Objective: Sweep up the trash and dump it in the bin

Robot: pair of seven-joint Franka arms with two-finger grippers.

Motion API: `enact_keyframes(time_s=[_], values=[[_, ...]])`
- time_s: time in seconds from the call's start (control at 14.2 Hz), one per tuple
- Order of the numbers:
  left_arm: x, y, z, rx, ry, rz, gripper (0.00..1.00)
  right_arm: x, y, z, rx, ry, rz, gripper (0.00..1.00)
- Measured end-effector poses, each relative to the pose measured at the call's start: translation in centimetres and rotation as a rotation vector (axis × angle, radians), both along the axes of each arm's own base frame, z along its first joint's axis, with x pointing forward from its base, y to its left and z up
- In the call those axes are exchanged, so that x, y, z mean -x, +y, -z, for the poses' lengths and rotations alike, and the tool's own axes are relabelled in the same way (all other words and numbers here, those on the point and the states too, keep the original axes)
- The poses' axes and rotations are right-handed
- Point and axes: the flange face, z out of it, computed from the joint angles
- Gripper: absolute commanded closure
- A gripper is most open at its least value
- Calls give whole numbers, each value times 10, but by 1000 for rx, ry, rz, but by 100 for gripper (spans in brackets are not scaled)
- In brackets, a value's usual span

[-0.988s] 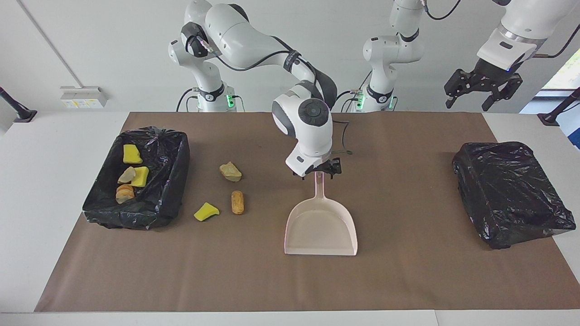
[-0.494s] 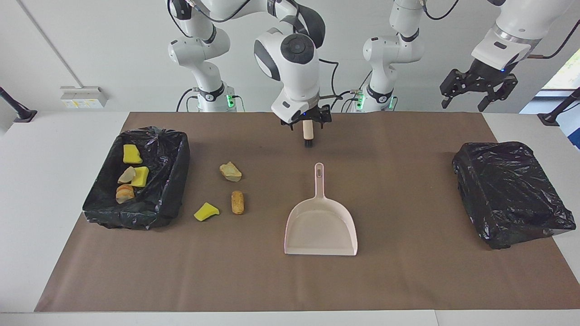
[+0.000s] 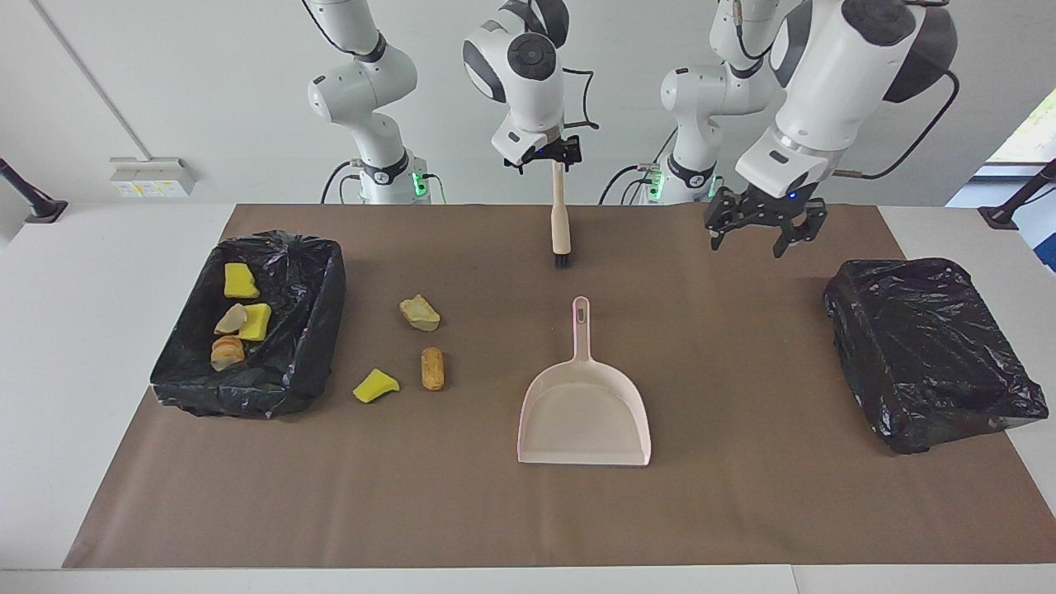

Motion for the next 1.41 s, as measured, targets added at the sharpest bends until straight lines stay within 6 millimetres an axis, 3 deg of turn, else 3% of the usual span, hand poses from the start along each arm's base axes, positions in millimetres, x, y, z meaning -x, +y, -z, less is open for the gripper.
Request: enact_keyframes(time_s=[0.14, 0.28, 0.49, 0.71, 0.92, 1.06, 1.13, 1.27, 1.34, 1.41], values=[[-2, -27, 26, 6, 14, -18, 0, 24, 6, 17, -3, -31, 36, 0], [-1, -66, 52, -13, 7, -51, 0, 42, 25, 31, -10, -65, 66, 0], [8, -142, 112, -59, -14, -63, 0, 68, 58, 68, -5, -86, 78, 0], [10, -182, 166, -33, 0, -64, 0, 80, 63, 93, 25, -72, 66, 2], [8, -201, 220, -89, -34, -99, 0, 88, 59, 103, 40, -68, 55, 46], [3, -206, 236, -78, -45, -132, 0, 89, 60, 103, 39, -69, 53, 100], [-1, -206, 233, -65, -57, -139, 6, 89, 60, 103, 37, -70, 54, 100], [-7, -208, 223, -43, -81, -144, 40, 87, 61, 102, 26, -82, 66, 100], [-8, -209, 221, -38, -87, -144, 62, 86, 62, 101, 18, -91, 73, 100], [-9, -209, 220, -37, -90, -143, 73, 85, 62, 101, 16, -95, 74, 100]])
